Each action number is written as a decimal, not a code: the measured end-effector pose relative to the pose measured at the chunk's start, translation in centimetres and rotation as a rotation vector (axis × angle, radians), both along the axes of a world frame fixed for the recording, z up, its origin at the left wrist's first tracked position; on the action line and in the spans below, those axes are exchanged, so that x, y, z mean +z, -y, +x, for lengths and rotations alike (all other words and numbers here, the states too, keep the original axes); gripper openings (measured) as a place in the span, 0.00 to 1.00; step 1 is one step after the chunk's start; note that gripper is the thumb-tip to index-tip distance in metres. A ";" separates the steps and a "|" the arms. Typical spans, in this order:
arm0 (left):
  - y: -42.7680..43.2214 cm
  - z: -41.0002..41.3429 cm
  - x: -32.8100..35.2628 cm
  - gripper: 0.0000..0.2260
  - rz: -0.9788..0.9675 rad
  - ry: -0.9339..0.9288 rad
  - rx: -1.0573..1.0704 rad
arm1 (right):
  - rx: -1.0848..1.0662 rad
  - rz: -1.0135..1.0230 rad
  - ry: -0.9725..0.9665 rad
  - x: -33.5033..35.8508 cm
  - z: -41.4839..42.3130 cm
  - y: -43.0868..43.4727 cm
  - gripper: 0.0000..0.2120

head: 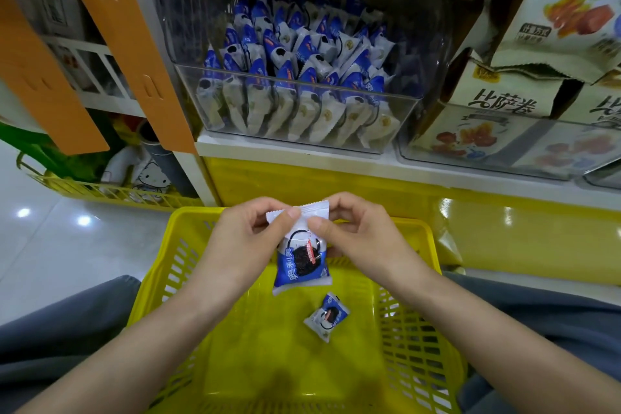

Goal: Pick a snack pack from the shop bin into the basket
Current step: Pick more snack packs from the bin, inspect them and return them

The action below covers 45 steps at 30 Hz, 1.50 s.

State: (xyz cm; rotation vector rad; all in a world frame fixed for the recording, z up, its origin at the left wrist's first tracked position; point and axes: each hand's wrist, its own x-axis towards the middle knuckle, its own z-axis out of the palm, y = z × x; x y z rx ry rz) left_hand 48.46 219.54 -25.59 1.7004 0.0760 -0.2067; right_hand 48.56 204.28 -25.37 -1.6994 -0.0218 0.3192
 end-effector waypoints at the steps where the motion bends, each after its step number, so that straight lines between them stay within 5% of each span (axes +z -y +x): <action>1: 0.0 0.0 0.1 0.07 0.008 0.009 -0.001 | 0.003 -0.016 0.013 0.0 0.0 -0.1 0.06; 11: 0.0 0.5 0.7 0.08 0.024 -0.003 -0.058 | 0.036 -0.521 0.499 0.5 -0.2 0.2 0.06; 17: 0.0 1.1 0.3 0.05 0.152 0.050 0.081 | -0.214 -0.461 0.518 1.0 0.1 0.4 0.02; 22: 0.6 1.5 0.9 0.20 -0.213 -0.355 0.065 | -0.040 -0.550 0.683 1.0 -0.5 0.3 0.03; 26: 0.3 0.9 0.4 0.09 -0.251 -0.242 0.031 | 0.099 -0.724 0.845 0.8 -0.7 0.4 0.04; 32: 0.0 0.9 0.4 0.09 -0.165 -0.096 0.053 | -0.185 -0.029 0.129 1.2 -0.2 -0.7 0.05; 35: 0.3 0.6 0.5 0.11 -0.172 -0.104 -0.058 | -0.137 0.287 -0.213 1.4 0.5 -0.2 0.09; 39: 0.8 0.5 0.8 0.10 -0.217 -0.136 -0.109 | -0.040 0.460 -0.275 1.9 0.4 0.0 0.14; 41: 0.8 0.4 0.7 0.07 -0.102 -0.009 -0.054 | -0.026 0.460 -0.238 2.0 0.4 0.0 0.15; 45: 1.0 -0.4 0.2 0.17 0.255 0.318 -0.055 | -0.040 0.348 -0.176 2.0 0.3 -0.1 0.14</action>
